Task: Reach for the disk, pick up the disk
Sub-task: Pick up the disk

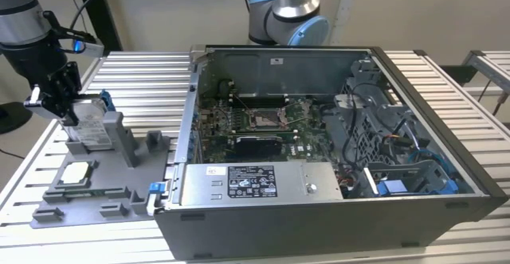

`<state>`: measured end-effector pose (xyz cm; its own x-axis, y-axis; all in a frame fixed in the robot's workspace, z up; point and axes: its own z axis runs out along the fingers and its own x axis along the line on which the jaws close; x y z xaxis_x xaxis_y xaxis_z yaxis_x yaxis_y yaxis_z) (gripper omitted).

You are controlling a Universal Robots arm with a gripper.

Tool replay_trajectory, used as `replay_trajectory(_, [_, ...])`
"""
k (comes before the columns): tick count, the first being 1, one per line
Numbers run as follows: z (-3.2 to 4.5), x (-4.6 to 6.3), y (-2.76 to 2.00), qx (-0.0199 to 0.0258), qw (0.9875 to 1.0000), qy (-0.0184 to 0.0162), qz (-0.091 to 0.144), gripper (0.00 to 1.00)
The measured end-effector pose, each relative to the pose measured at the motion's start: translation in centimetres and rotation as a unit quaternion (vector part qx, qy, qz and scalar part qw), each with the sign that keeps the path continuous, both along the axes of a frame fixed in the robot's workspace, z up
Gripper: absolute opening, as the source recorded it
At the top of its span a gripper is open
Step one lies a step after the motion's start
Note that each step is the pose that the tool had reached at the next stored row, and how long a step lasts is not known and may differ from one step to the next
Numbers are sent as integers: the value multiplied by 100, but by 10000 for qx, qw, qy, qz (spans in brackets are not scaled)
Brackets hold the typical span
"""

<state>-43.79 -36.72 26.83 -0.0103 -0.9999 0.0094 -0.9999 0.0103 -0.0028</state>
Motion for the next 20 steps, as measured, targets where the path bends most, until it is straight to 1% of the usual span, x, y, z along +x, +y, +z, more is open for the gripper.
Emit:
replay_trajectory(4, [2,-1,0,1,10000,-1,0,0])
replay_trajectory(8, [36,-1,0,0,10000,0,0,0])
replay_trajectory(13, [130,0,0,0,10000,0,0,0])
replay_trajectory(20, [292,0,0,0,10000,0,0,0])
